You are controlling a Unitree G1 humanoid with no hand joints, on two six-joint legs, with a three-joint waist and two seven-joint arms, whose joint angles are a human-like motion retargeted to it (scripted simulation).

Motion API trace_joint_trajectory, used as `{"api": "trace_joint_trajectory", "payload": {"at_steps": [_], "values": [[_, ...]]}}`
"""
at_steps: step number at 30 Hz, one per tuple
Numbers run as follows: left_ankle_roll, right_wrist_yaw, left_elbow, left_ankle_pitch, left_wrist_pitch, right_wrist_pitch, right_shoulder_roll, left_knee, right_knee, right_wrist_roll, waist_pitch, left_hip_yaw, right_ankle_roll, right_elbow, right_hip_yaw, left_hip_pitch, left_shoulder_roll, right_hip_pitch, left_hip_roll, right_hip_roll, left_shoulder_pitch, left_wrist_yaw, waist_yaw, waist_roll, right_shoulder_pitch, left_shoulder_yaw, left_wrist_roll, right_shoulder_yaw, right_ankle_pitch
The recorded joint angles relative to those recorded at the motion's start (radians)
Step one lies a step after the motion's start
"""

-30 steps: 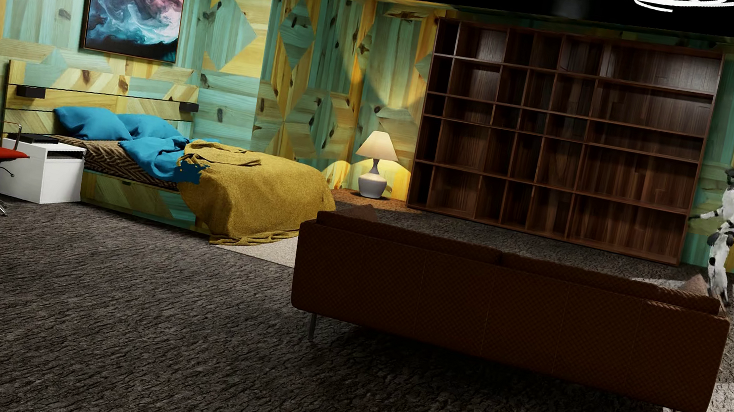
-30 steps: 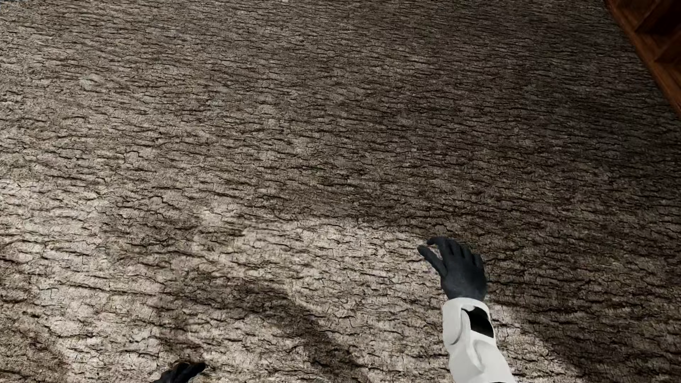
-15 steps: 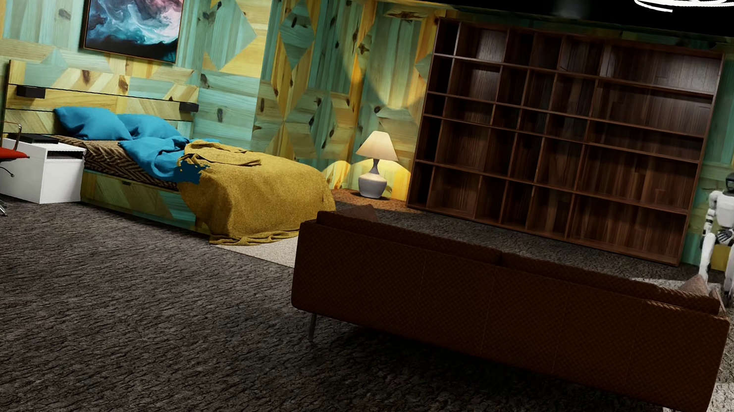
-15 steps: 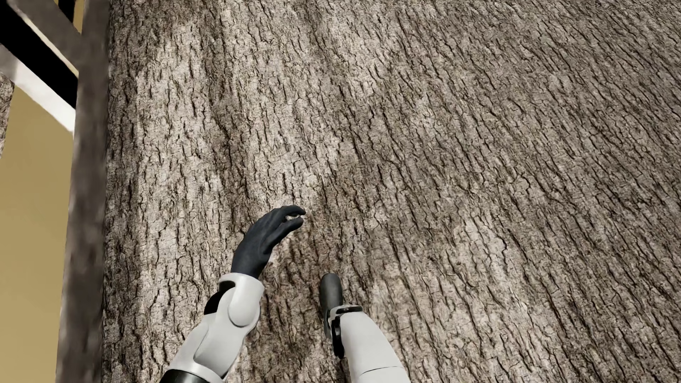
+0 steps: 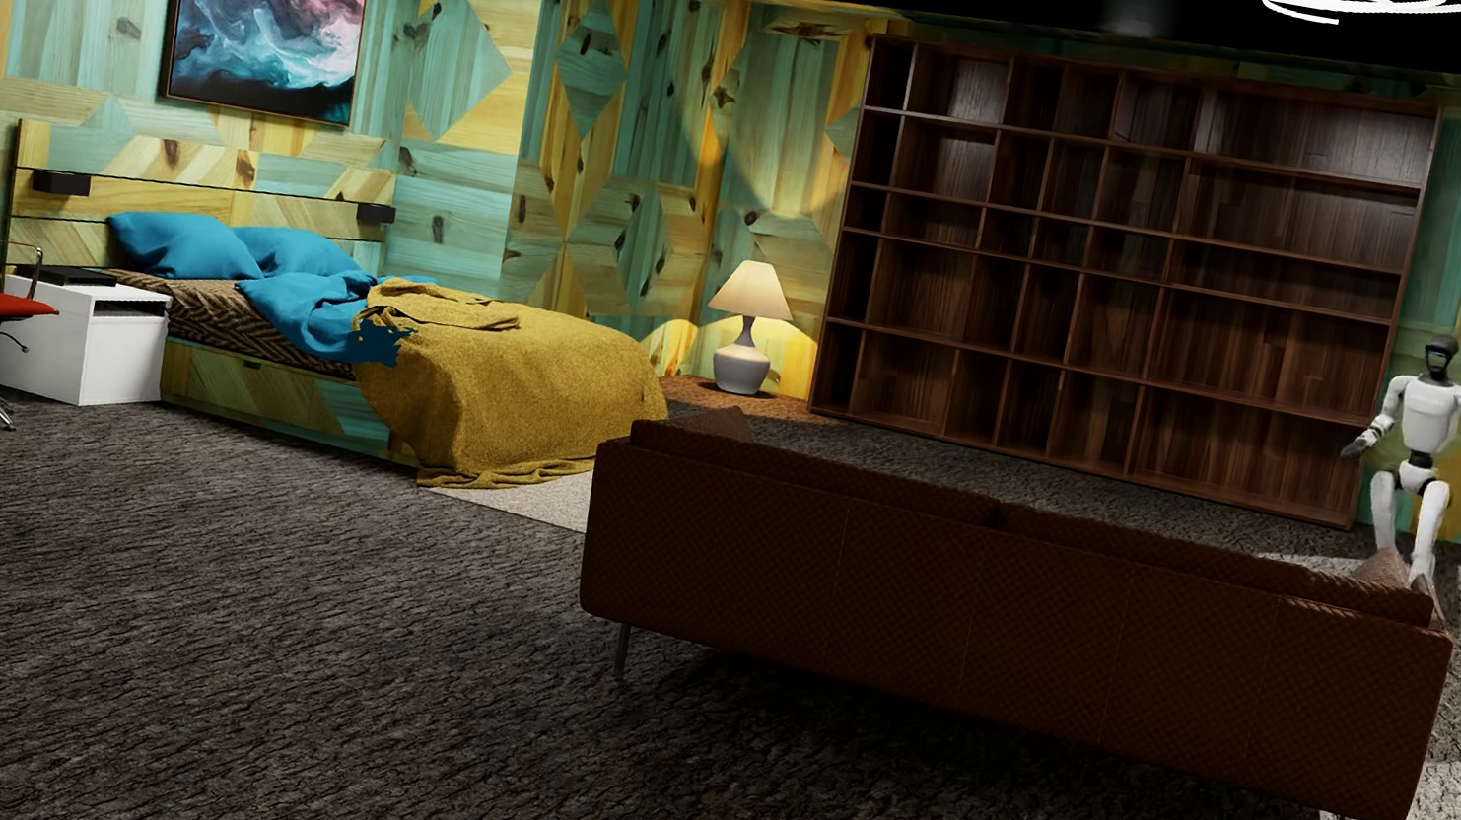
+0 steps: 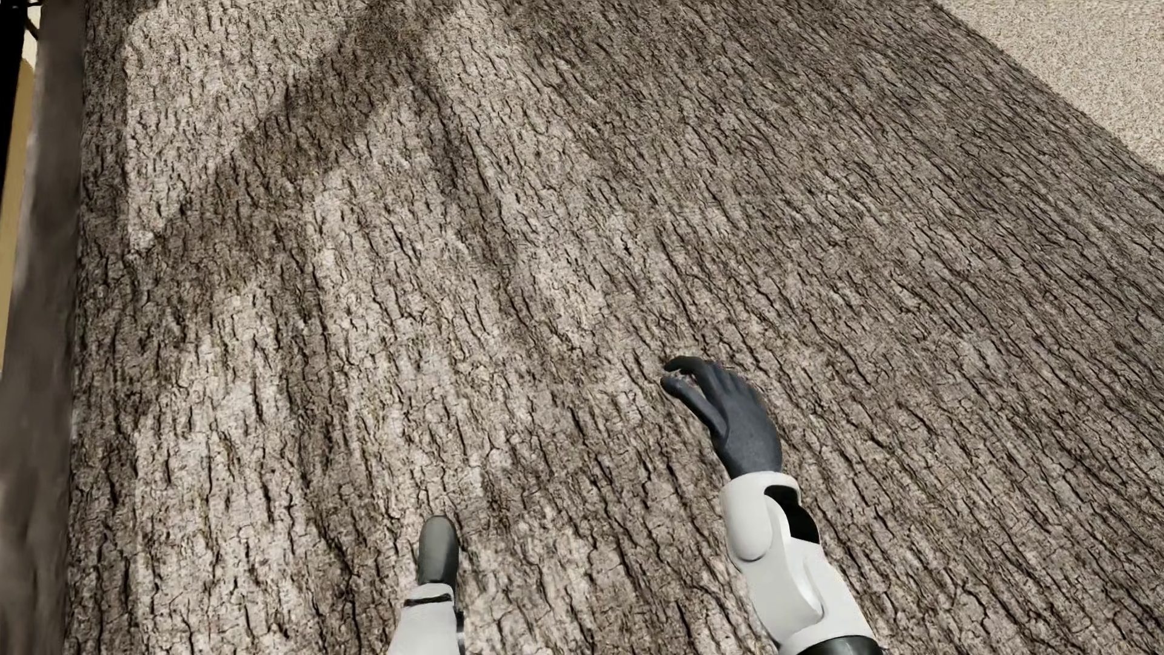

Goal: Head to the officechair

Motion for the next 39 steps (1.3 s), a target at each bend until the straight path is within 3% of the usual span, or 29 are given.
{"api": "trace_joint_trajectory", "payload": {"at_steps": [1, 2, 3, 5, 6, 7, 9, 11, 12, 14, 15, 16, 17, 18, 19, 21, 22, 24, 26, 28, 29, 30, 31, 32, 33, 34, 36, 37, 39], "values": [[-0.018, -0.001, 0.012, 0.093, 0.023, 0.023, -0.016, 0.15, 0.116, 0.016, -0.003, -0.003, 0.044, -0.01, -0.008, -0.011, -0.029, 0.012, -0.028, -0.042, 0.007, 0.017, 0.015, -0.026, 0.034, 0.024, 0.006, 0.008, 0.086], [-0.017, 0.003, 0.048, 0.101, 0.053, 0.057, -0.021, 0.298, 0.301, 0.02, 0.0, 0.022, 0.16, -0.001, -0.055, -0.015, -0.054, -0.029, -0.043, -0.095, -0.015, 0.026, 0.023, -0.055, 0.077, 0.028, 0.027, 0.011, 0.204], [-0.005, 0.011, 0.101, 0.03, 0.094, 0.099, -0.008, 0.399, 0.514, 0.004, 0.005, 0.054, 0.281, 0.033, -0.14, 0.002, -0.071, -0.124, -0.044, -0.168, -0.064, 0.019, 0.024, -0.086, 0.121, 0.006, 0.073, 0.018, 0.288], [0.023, 0.068, 0.162, -0.095, 0.147, 0.198, 0.033, 0.44, 0.822, -0.099, 0.012, 0.141, 0.275, 0.189, -0.259, 0.124, -0.099, -0.402, -0.043, -0.225, -0.208, -0.043, 0.007, -0.136, 0.179, -0.095, 0.204, 0.071, 0.205], [0.021, 0.125, 0.13, -0.131, 0.119, 0.235, 0.047, 0.401, 0.854, -0.156, 0.01, 0.197, 0.259, 0.305, -0.309, 0.22, -0.11, -0.54, -0.035, -0.225, -0.274, -0.038, -0.003, -0.152, 0.19, -0.117, 0.232, 0.119, 0.155], [0.018, 0.205, 0.065, -0.151, 0.061, 0.251, 0.053, 0.342, 0.814, -0.195, 0.006, 0.262, 0.246, 0.427, -0.358, 0.33, -0.119, -0.66, -0.033, -0.239, -0.327, 0.007, -0.013, -0.163, 0.199, -0.098, 0.209, 0.167, 0.105], [0.006, 0.396, -0.076, -0.164, -0.072, 0.223, 0.029, 0.205, 0.589, -0.227, -0.008, 0.382, 0.217, 0.638, -0.401, 0.551, -0.131, -0.847, -0.07, -0.265, -0.416, 0.132, -0.036, -0.173, 0.224, -0.012, 0.078, 0.225, 0.034], [-0.012, 0.499, -0.223, -0.155, -0.114, 0.18, -0.021, 0.062, 0.246, -0.232, -0.023, 0.444, 0.17, 0.725, -0.376, 0.743, -0.133, -0.974, -0.139, -0.283, -0.528, 0.242, -0.063, -0.172, 0.274, 0.037, -0.053, 0.205, 0.025], [-0.018, 0.465, -0.309, -0.137, -0.123, 0.199, -0.03, 0.003, 0.08, -0.206, -0.029, 0.449, 0.149, 0.738, -0.352, 0.827, -0.135, -1.013, -0.174, -0.286, -0.572, 0.288, -0.076, -0.166, 0.309, 0.045, -0.114, 0.141, 0.027], [-0.019, 0.253, -0.481, -0.037, -0.167, 0.341, 0.012, -0.011, -0.036, -0.096, -0.038, 0.407, 0.124, 0.771, -0.361, 0.958, -0.141, -1.028, -0.202, -0.301, -0.584, 0.303, -0.103, -0.142, 0.378, 0.041, -0.183, -0.078, 0.015], [-0.015, 0.138, -0.545, 0.071, -0.178, 0.431, 0.059, 0.071, 0.023, -0.05, -0.042, 0.361, 0.078, 0.779, -0.394, 0.982, -0.135, -1.006, -0.18, -0.307, -0.553, 0.271, -0.115, -0.123, 0.404, 0.028, -0.162, -0.185, 0.038], [0.002, 0.075, -0.587, 0.211, -0.168, 0.483, 0.116, 0.226, 0.106, -0.019, -0.042, 0.304, 0.014, 0.772, -0.413, 0.962, -0.115, -0.98, -0.136, -0.291, -0.512, 0.232, -0.12, -0.096, 0.42, 0.007, -0.093, -0.261, 0.111], [0.037, 0.085, -0.603, 0.339, -0.143, 0.477, 0.164, 0.451, 0.186, -0.006, -0.036, 0.25, -0.01, 0.757, -0.422, 0.887, -0.089, -0.95, -0.084, -0.258, -0.471, 0.196, -0.118, -0.063, 0.416, -0.017, 0.003, -0.296, 0.119], [0.074, 0.13, -0.586, 0.378, -0.112, 0.444, 0.192, 0.691, 0.245, -0.026, -0.025, 0.181, -0.021, 0.746, -0.44, 0.756, -0.07, -0.914, -0.053, -0.213, -0.436, 0.163, -0.107, -0.03, 0.385, -0.046, 0.089, -0.285, 0.066], [0.071, 0.142, -0.526, 0.307, -0.08, 0.423, 0.199, 0.89, 0.266, -0.091, -0.014, 0.081, -0.016, 0.732, -0.446, 0.592, -0.061, -0.862, -0.075, -0.157, -0.41, 0.119, -0.096, -0.002, 0.329, -0.078, 0.135, -0.237, 0.006], [0.091, 0.03, -0.293, 0.142, -0.035, 0.414, 0.215, 1.038, 0.207, -0.218, -0.002, -0.02, -0.009, 0.638, -0.41, 0.278, -0.047, -0.711, -0.103, -0.051, -0.381, -0.038, -0.086, 0.029, 0.195, -0.152, 0.143, -0.167, -0.077], [0.12, 0.005, -0.16, 0.069, -0.02, 0.363, 0.236, 0.98, 0.152, -0.206, 0.0, -0.01, -0.009, 0.563, -0.364, 0.156, -0.035, -0.623, -0.089, -0.011, -0.365, -0.135, -0.081, 0.032, 0.136, -0.19, 0.161, -0.174, -0.103], [0.172, 0.092, 0.024, -0.009, 0.003, 0.204, 0.248, 0.674, 0.04, -0.136, -0.001, 0.068, -0.012, 0.416, -0.248, 0.006, -0.028, -0.441, -0.072, 0.032, -0.314, -0.275, -0.062, 0.023, 0.021, -0.242, 0.23, -0.139, -0.139], [0.121, 0.123, 0.06, -0.021, 0.002, 0.09, 0.195, 0.227, -0.071, -0.167, -0.003, 0.102, -0.006, 0.255, -0.118, -0.035, -0.055, -0.252, -0.112, 0.031, -0.234, -0.271, -0.033, 0.013, -0.094, -0.206, 0.248, -0.017, -0.156], [0.018, 0.056, 0.023, -0.022, -0.011, 0.016, 0.143, -0.078, -0.116, -0.196, 0.0, 0.126, 0.007, 0.131, -0.032, -0.026, -0.102, -0.077, -0.141, 0.003, -0.14, -0.15, 0.002, 0.007, -0.171, -0.11, 0.203, 0.073, -0.141], [0.015, 0.029, 0.007, -0.034, -0.012, -0.001, 0.128, -0.047, -0.087, -0.17, 0.002, 0.152, 0.018, 0.104, -0.014, -0.029, -0.124, -0.005, -0.144, -0.014, -0.101, -0.085, 0.02, 0.001, -0.179, -0.067, 0.186, 0.093, -0.105], [0.065, 0.018, 0.002, -0.017, -0.003, 0.002, 0.112, 0.078, -0.024, -0.125, 0.002, 0.15, 0.049, 0.098, 0.002, -0.036, -0.15, 0.044, -0.158, -0.037, -0.072, -0.037, 0.041, -0.012, -0.161, -0.035, 0.178, 0.104, -0.032], [0.128, 0.025, 0.008, 0.055, 0.008, 0.025, 0.089, 0.215, 0.09, -0.083, 0.002, 0.162, 0.15, 0.108, 0.024, -0.037, -0.179, 0.057, -0.174, -0.059, -0.059, -0.016, 0.059, -0.031, -0.127, -0.009, 0.172, 0.117, 0.093], [0.157, 0.044, 0.023, 0.074, 0.016, 0.065, 0.063, 0.333, 0.268, -0.063, 0.005, 0.194, 0.33, 0.133, 0.047, -0.024, -0.207, 0.017, -0.18, -0.075, -0.064, -0.025, 0.072, -0.053, -0.088, 0.011, 0.168, 0.136, 0.242], [0.199, 0.067, 0.043, 0.006, 0.02, 0.117, 0.045, 0.411, 0.485, -0.062, 0.011, 0.229, 0.434, 0.182, 0.042, 0.004, -0.224, -0.082, -0.188, -0.091, -0.093, -0.056, 0.084, -0.075, -0.051, 0.021, 0.174, 0.158, 0.36], [0.224, 0.091, 0.057, -0.066, 0.023, 0.179, 0.041, 0.437, 0.681, -0.07, 0.017, 0.264, 0.428, 0.265, 0.012, 0.063, -0.228, -0.22, -0.2, -0.12, -0.139, -0.087, 0.091, -0.096, -0.02, 0.021, 0.198, 0.179, 0.37], [0.234, 0.18, 0.039, -0.154, 0.023, 0.3, 0.051, 0.354, 0.862, -0.094, 0.02, 0.316, 0.323, 0.516, -0.032, 0.248, -0.216, -0.514, -0.251, -0.182, -0.253, -0.071, 0.085, -0.131, 0.025, 0.016, 0.264, 0.236, 0.223], [0.237, 0.263, 0.01, -0.176, 0.009, 0.32, 0.046, 0.283, 0.838, -0.124, 0.018, 0.325, 0.275, 0.643, -0.067, 0.349, -0.209, -0.639, -0.284, -0.211, -0.308, -0.022, 0.074, -0.142, 0.05, 0.021, 0.278, 0.286, 0.167], [0.24, 0.421, -0.064, -0.209, -0.067, 0.253, 0.003, 0.166, 0.62, -0.193, 0.01, 0.305, 0.216, 0.797, -0.13, 0.527, -0.193, -0.834, -0.346, -0.242, -0.423, 0.05, 0.041, -0.154, 0.134, 0.03, 0.248, 0.376, 0.062]]}}
